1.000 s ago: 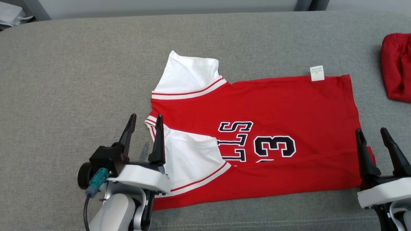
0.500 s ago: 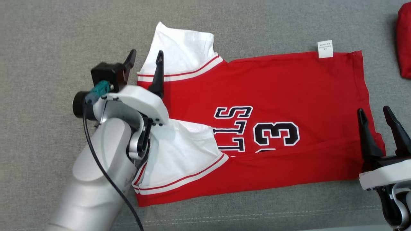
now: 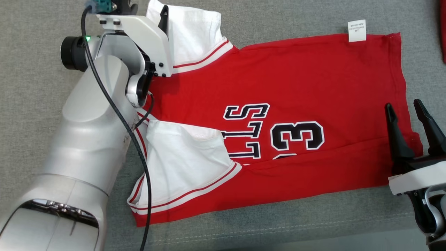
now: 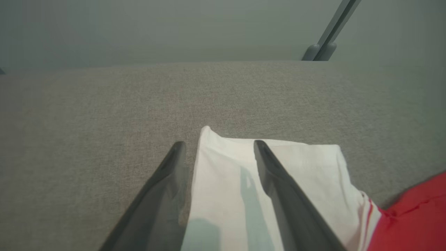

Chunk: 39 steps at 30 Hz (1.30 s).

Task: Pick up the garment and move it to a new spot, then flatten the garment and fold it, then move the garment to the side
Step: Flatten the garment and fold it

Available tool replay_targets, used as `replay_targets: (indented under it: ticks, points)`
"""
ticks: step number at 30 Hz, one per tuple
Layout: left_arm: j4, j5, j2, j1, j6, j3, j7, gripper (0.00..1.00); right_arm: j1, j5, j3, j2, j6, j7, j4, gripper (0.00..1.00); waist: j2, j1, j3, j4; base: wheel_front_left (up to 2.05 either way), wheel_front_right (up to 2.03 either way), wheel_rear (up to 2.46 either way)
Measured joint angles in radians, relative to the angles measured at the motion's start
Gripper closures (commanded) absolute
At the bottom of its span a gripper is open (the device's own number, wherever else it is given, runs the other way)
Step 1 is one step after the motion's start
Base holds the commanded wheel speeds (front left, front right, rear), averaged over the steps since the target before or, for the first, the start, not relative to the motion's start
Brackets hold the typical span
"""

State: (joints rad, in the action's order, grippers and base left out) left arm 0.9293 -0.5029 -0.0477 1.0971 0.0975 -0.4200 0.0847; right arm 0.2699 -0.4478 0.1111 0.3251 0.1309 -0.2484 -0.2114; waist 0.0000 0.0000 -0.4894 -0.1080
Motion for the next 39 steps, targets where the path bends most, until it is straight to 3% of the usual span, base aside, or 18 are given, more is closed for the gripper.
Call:
replay_targets:
  ticks: [6,21,22,23,25,26,33,36,39]
  points:
    - [0.131,0.001,0.002,0.100,-0.001,-0.021,0.085,0.00,0.014,0.000,0.017,-0.001,0.000,0.000,0.000,0.00,0.0000,0.0000,-0.022,-0.026,0.00,0.00,0.00]
    - [0.301,0.019,-0.022,0.234,-0.018,-0.053,0.154,0.02,0.050,-0.002,0.040,-0.007,0.000,0.000,-0.005,0.00,0.0000,0.0000,-0.062,-0.082,0.00,0.00,0.00]
    - [0.306,0.019,-0.023,0.237,-0.019,-0.053,0.154,0.07,0.051,-0.002,0.041,-0.007,0.000,0.000,-0.005,0.00,0.0000,0.0000,-0.063,-0.084,0.00,0.00,0.00]
    - [0.310,0.019,-0.022,0.242,-0.019,-0.054,0.154,0.20,0.051,-0.002,0.042,-0.007,0.000,0.000,-0.006,0.00,0.0000,0.0000,-0.065,-0.086,0.00,0.00,0.00]
    - [0.314,0.018,-0.023,0.249,-0.028,-0.054,0.148,0.67,0.054,-0.002,0.045,-0.008,0.000,0.000,-0.007,0.00,0.0000,0.0000,-0.067,-0.089,0.00,0.00,0.00]
    - [0.317,0.018,-0.023,0.251,-0.030,-0.055,0.144,1.00,0.054,-0.002,0.047,-0.008,0.000,0.000,-0.008,0.00,0.0000,0.0000,-0.067,-0.090,0.00,0.00,0.00]
    - [0.330,0.017,-0.016,0.264,-0.050,-0.065,0.111,1.00,0.065,-0.016,0.049,-0.009,0.000,0.000,-0.029,0.00,0.0000,0.0000,-0.068,-0.084,0.00,0.00,0.00]
    - [0.329,0.004,-0.010,0.266,-0.058,-0.058,0.077,1.00,0.110,-0.104,0.064,-0.007,0.000,0.002,-0.070,0.00,0.0000,0.0000,-0.068,-0.077,0.00,0.00,0.00]
    - [0.330,-0.037,-0.005,0.269,-0.078,-0.035,0.072,1.00,0.195,-0.186,0.089,0.019,0.000,0.082,-0.121,0.00,0.0000,0.0000,-0.071,-0.072,0.00,0.00,0.00]
